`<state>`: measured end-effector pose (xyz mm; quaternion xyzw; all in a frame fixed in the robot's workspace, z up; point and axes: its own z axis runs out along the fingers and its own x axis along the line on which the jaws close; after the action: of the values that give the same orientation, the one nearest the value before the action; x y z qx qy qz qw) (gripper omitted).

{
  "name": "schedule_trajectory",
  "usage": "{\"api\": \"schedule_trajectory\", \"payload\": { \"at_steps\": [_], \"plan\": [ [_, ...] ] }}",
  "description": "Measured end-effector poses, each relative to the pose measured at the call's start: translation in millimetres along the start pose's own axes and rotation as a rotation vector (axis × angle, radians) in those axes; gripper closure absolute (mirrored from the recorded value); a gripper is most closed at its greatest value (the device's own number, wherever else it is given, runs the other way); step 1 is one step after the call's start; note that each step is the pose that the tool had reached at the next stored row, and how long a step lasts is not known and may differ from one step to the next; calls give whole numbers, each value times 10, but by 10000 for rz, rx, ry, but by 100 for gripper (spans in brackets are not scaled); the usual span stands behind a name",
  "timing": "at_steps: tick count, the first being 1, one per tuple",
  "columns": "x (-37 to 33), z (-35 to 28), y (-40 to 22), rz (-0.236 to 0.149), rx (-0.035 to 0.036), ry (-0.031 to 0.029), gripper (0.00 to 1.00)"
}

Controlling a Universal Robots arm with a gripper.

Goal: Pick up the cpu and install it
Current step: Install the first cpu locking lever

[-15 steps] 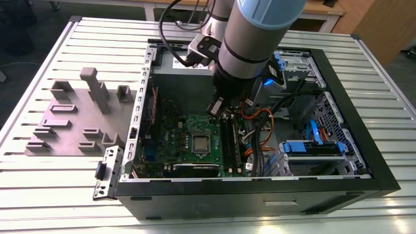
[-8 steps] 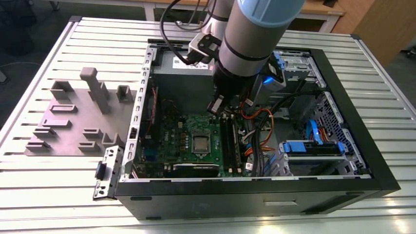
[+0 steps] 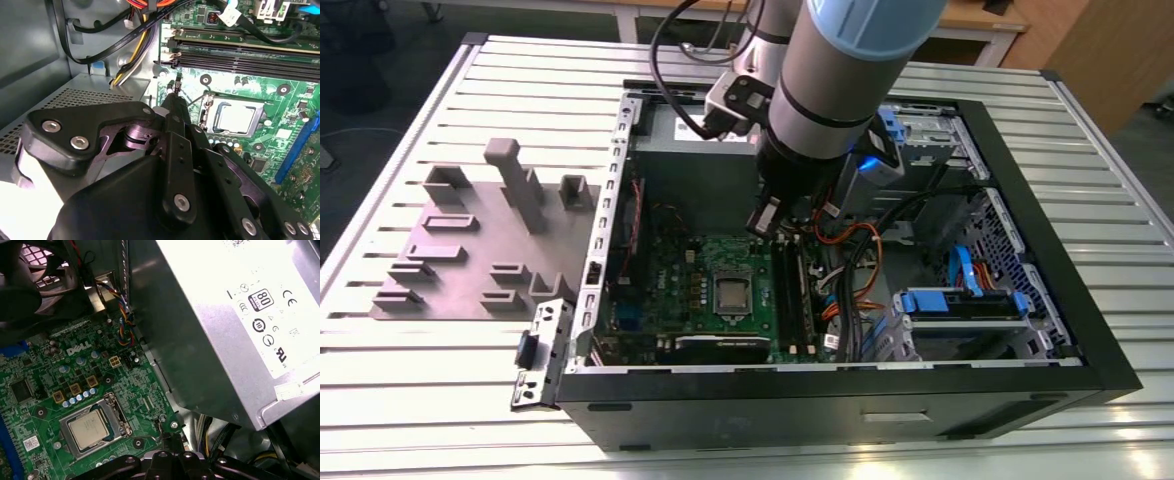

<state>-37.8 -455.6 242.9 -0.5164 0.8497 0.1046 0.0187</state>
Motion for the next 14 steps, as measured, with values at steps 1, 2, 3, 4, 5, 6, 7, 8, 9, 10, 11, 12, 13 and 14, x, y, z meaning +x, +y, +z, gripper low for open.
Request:
{"api": "schedule_trajectory", "payload": {
  "at_steps": [1, 2, 3, 4, 5, 6, 7, 8, 9, 10, 11, 12, 13, 14],
  "plan": [
    [-2, 3, 1, -13, 2, -2, 89],
    [-3, 5, 1, -14, 5, -2, 89],
    [-3, 6, 1, -14, 8, -1, 89],
    [-3, 7, 1, -14, 10, -2, 89],
    [-3, 10, 1, -14, 11, -3, 89],
    [-3, 15, 1, -15, 11, -6, 89],
    [-4, 19, 1, -14, 11, -5, 89],
    [-4, 21, 1, -14, 11, -3, 89],
    [-4, 21, 1, -14, 12, -2, 89],
    [-4, 21, 1, -14, 11, -2, 89],
    [-4, 22, 1, -14, 11, -3, 89],
    [-4, 23, 1, -14, 11, -4, 89],
    [-4, 23, 1, -14, 11, -4, 89],
    [-4, 23, 1, -14, 11, -4, 89]
  ]
}}
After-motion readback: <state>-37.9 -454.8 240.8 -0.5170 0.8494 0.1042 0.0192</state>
